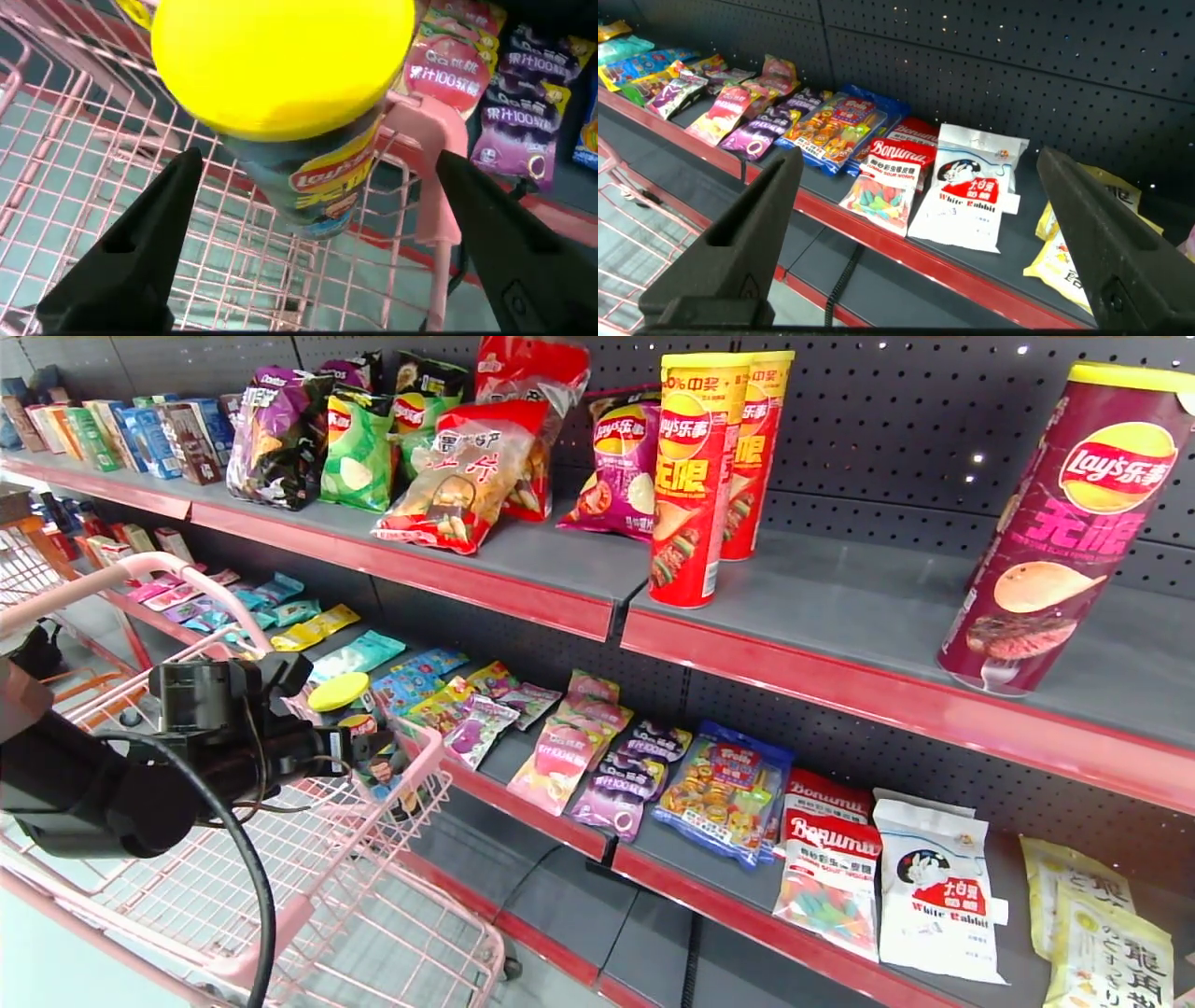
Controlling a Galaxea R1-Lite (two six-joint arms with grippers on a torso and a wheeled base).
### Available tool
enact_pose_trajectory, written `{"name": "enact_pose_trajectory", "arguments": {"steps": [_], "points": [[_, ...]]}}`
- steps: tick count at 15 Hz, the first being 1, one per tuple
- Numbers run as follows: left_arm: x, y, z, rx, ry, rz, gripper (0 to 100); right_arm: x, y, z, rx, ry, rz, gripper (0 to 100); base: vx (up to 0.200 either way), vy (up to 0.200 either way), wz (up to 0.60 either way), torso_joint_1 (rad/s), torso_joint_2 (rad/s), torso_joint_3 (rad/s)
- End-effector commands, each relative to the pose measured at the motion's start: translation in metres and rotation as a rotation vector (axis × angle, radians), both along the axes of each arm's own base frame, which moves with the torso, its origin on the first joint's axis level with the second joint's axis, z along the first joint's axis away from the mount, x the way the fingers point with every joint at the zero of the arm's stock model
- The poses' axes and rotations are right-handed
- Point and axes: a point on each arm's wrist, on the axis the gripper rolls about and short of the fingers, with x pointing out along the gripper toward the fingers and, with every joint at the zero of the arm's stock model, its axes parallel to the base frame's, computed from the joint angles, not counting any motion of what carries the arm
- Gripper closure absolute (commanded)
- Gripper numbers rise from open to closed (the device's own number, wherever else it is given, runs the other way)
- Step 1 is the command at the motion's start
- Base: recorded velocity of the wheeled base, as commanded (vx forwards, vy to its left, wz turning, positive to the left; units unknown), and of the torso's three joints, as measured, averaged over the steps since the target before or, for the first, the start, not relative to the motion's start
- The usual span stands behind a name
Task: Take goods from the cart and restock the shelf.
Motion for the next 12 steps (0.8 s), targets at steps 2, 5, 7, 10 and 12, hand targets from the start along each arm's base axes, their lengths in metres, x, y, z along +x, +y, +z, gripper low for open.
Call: {"name": "enact_pose_trajectory", "arguments": {"steps": [2, 5, 7, 10, 12], "points": [[0.014, 0.0, -0.003, 0.002, -0.016, 0.0, 0, 0.0, 0.0, 0.0, 0.001, 0.0, 0.002, 0, 0.0, 0.0, 0.0, 0.0, 0.0, 0.0], [0.023, 0.001, -0.001, 0.004, -0.039, 0.003, 0, 0.0, 0.0, 0.0, 0.001, 0.0, 0.002, 0, 0.0, 0.0, 0.0, 0.0, 0.0, 0.0], [0.027, 0.001, -0.002, 0.005, -0.043, 0.001, 0, 0.0, 0.0, 0.0, 0.001, 0.0, 0.001, 0, 0.0, 0.0, 0.0, 0.0, 0.0, 0.0], [0.03, 0.001, -0.004, 0.016, -0.043, -0.003, 0, 0.0, 0.0, 0.0, 0.001, -0.001, 0.001, 0, 0.0, 0.0, 0.0, 0.0, 0.0, 0.0], [0.031, 0.001, -0.011, 0.021, -0.032, 0.005, 100, 0.0, 0.0, 0.0, 0.001, 0.0, 0.002, 0, 0.0, 0.0, 0.0, 0.0, 0.0, 0.0]]}}
